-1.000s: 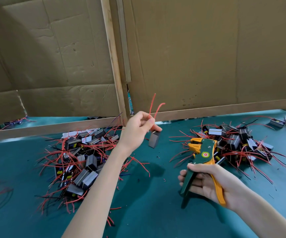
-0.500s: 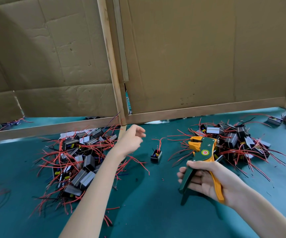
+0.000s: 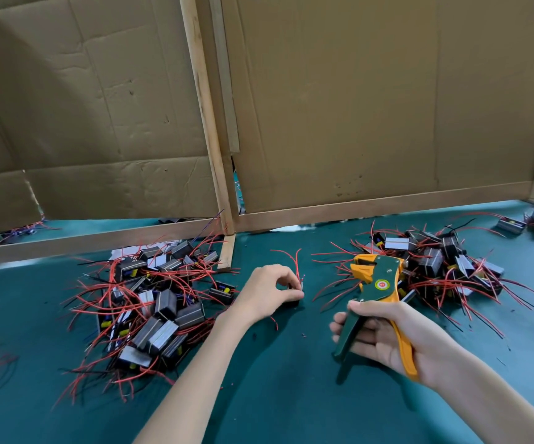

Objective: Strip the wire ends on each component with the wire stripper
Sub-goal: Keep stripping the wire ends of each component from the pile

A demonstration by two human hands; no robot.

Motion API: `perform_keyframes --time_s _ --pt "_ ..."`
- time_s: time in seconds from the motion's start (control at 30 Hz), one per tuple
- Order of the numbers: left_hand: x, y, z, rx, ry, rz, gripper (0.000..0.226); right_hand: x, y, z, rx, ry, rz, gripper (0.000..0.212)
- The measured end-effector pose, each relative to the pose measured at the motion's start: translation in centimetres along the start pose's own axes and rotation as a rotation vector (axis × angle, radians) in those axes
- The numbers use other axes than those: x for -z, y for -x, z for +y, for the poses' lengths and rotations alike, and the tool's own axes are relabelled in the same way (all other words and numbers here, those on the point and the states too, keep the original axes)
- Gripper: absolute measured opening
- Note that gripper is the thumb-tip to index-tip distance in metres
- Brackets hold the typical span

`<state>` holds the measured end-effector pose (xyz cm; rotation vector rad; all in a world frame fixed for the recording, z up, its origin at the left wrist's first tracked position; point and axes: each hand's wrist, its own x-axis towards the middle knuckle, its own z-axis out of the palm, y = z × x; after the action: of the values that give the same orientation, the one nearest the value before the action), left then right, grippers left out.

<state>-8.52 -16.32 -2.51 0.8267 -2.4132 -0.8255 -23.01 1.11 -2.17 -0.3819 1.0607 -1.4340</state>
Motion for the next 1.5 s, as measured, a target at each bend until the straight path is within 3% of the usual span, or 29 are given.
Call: perform_keyframes --time_s 0.2,0.43,0.57,0.83,1.5 --pt "-1.5 0.3 0.3 -0.011 0.07 0.118 0.006 -0.1 0.2 0.0 0.009 0.014 -0.016 0.033" --pt "0.1 -0.4 2.4 0.007 0.58 0.314 0.014 -0.3 0.4 -0.2 0.067 0.062 -0.057 0.026" --pt "1.6 -0.5 3.1 -0.014 0.635 0.276 0.013 -0.5 0.8 -0.3 0.129 0.166 -0.162 0.014" --pt "4.7 0.8 4.9 -0.086 0.543 0.028 0.017 -0.5 1.3 -0.3 0.181 0.271 -0.344 0.032" --pt "6.8 2.1 6.5 -0.038 0.435 -0.231 0.008 -0.1 1.4 -0.3 0.155 0.462 -0.45 0.024"
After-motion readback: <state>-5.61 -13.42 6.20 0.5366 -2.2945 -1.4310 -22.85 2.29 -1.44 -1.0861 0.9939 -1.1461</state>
